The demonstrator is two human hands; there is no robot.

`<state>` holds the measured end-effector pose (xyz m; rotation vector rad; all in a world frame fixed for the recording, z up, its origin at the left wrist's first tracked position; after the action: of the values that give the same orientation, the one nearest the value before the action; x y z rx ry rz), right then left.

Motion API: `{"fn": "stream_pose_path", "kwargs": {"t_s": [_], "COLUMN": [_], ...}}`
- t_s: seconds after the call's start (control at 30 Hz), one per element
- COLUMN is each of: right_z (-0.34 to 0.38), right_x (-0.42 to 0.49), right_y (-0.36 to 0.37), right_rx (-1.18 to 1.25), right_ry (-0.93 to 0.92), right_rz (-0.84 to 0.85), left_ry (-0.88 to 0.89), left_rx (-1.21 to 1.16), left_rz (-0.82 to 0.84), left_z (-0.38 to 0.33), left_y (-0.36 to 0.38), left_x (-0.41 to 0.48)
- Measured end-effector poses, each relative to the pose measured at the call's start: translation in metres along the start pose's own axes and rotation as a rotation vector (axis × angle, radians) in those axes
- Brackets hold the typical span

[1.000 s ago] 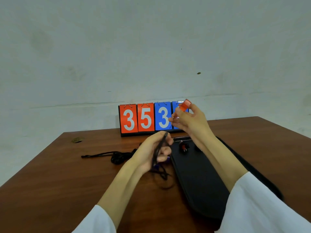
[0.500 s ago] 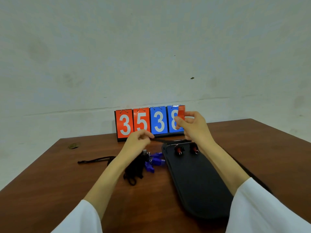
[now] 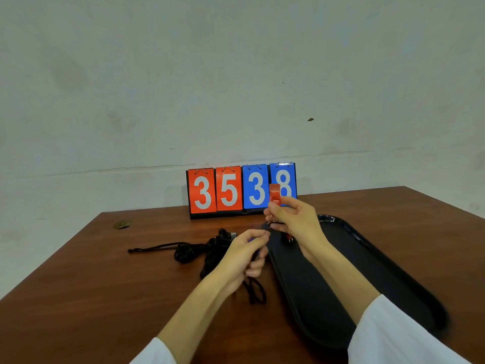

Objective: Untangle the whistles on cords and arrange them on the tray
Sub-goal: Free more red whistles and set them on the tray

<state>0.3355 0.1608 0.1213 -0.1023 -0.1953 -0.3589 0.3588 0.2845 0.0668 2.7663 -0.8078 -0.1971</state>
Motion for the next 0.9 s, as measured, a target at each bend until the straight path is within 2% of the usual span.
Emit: {"fn": "stream_pose_path", "kwargs": {"t_s": [0.13, 0.23, 0.3, 0.37, 0.53, 0.7, 0.9], "right_z": [-0.011, -0.018, -0.019, -0.020, -0.031, -0.037, -0.033], "right_x": [0.007, 0.011, 0.011, 0.007, 0.001, -0.005, -0.013], "right_y": [-0.015, -0.022, -0.020, -0.016, -0.007, -0.003, -0.001], "right_rx": [-0.067, -0.267, -0.548, -0.716, -0.795, -0.578, -0.482], "right_ry": [0.002, 0.001, -0.049, -0.106, -0.082, 0.044, 0.107], "right_rz": [-0.073, -0.056, -0.016, 0.039, 0.286, 0.557, 0.725], "left_ry": [0.020, 0.093, 0.208, 0.311, 0.611, 0.712, 0.520], "left_rx": [0.206, 0.531, 0.687, 0.752, 0.939, 0.952, 0.623], "left_rz": [-0.042, -0.140, -0.186, -0.195, -0.207, -0.233, -0.170], "left_z": [-0.003, -0.007, -0.010, -0.011, -0.014, -0.018, -0.031], "left_y": [-0.021, -0.028, -0.027, -0.023, -0.016, -0.021, -0.031], "left_x": [-0.005, -0.007, -0.007, -0.010, -0.018, -0.018, -0.018]}}
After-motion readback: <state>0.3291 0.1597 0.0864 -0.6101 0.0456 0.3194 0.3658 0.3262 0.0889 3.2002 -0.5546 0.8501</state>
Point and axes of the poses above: each hand's wrist, its own x-axis towards the middle knuckle, its own y-axis out of the palm, z = x × y, the point moved 4 cm from there along x, towards the middle knuckle, and after that the axes turned 7 degrees about -x, right-handed, at the moved point
